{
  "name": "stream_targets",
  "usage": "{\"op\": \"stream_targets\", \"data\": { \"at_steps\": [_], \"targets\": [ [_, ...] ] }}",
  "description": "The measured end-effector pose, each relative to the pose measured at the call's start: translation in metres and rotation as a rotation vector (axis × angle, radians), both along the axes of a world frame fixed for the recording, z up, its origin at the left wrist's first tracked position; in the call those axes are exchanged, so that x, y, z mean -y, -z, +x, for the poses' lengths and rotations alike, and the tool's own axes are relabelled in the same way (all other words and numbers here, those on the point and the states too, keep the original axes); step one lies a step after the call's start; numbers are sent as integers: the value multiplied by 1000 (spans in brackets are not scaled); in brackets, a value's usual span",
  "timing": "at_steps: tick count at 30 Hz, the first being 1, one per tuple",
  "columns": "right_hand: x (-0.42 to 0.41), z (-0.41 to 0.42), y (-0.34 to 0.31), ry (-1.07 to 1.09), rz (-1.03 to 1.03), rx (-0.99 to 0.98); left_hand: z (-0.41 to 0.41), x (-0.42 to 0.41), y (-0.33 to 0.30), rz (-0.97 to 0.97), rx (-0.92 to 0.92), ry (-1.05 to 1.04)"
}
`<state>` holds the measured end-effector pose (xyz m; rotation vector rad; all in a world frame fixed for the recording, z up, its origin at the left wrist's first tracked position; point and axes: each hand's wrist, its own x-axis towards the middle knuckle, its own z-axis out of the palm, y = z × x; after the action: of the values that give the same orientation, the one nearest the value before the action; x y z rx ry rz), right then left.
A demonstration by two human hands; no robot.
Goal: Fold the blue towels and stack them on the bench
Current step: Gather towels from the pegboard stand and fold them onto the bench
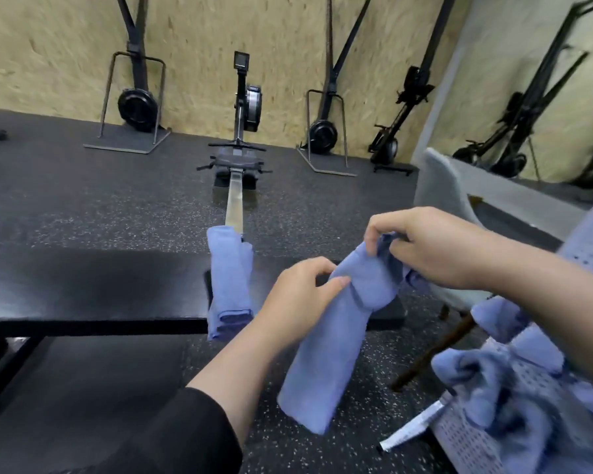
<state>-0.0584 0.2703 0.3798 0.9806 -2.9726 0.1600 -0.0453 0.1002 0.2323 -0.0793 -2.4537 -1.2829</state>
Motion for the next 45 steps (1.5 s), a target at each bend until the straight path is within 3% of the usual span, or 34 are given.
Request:
{"op": "stream_targets", "data": {
  "at_steps": [3, 9, 19, 22, 27, 30, 36, 41, 45],
  "targets": [
    [-58, 24, -2, 59, 48, 49, 12, -51, -4, 116, 41, 158],
    [-167, 60, 1, 248, 15, -36, 30, -150, -32, -11, -4, 330],
    [-272, 112, 1, 493, -258, -232, 45, -266, -69, 2, -28, 558],
    [-296, 123, 1, 554, -260, -237, 50, -296, -58, -61, -89, 519],
    [-327, 141, -13, 585, -240, -330, 53, -330, -71, 38, -246, 384],
    [-345, 150, -27, 578, -311, -452, 49, -344, -81, -24, -217, 376],
    [-397, 148, -58, 594, -517, -779, 31, -374, -104, 38, -189, 401],
    [-434, 142, -61, 615, -611, -920, 11, -420, -129, 78, -225, 395],
    [-457, 141, -35, 676, -572, -940, -3, -452, -124, 33, -178, 399]
  ]
}}
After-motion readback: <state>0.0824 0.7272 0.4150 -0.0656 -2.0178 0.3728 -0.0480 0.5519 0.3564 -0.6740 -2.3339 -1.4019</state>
